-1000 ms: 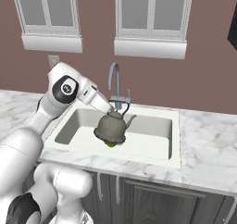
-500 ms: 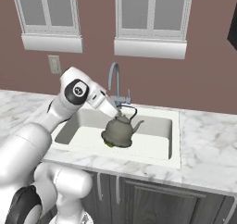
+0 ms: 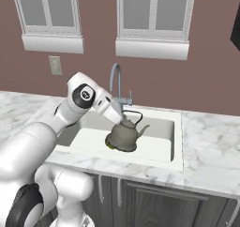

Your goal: Open the cabinet, pick the kettle from the cabinet, and place it in the sink.

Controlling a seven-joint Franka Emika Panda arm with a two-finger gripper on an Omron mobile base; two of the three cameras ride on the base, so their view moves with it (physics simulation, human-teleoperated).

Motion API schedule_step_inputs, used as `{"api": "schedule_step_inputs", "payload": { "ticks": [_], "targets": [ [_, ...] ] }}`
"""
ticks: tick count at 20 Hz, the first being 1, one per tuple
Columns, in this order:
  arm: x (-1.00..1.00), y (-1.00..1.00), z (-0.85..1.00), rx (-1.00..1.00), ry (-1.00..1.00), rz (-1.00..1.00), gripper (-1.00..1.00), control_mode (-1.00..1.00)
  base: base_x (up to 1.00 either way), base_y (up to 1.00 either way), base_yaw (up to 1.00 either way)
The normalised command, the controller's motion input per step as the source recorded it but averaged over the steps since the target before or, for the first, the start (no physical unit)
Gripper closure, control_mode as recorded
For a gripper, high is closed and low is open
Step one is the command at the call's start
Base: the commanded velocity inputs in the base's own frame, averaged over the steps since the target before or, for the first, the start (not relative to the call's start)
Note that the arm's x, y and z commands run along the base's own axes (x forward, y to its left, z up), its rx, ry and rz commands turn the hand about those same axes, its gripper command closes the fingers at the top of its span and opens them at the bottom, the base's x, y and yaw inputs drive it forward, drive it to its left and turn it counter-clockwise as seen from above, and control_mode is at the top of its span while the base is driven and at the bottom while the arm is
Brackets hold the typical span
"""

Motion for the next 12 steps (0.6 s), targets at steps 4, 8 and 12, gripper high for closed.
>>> {"api": "schedule_step_inputs", "payload": {
  "ticks": [4,8,12],
  "targets": [
    [0.08,-0.15,-0.13,0.0,-0.1,-0.02,1.0,-1.0,0.0,0.0,0.0],
    [0.07,-0.12,-0.17,0.0,-0.09,-0.02,1.0,-1.0,0.0,0.0,0.0],
    [0.11,-0.09,-0.14,0.0,-0.07,-0.04,1.0,-1.0,0.0,0.0,0.0]
  ]
}}
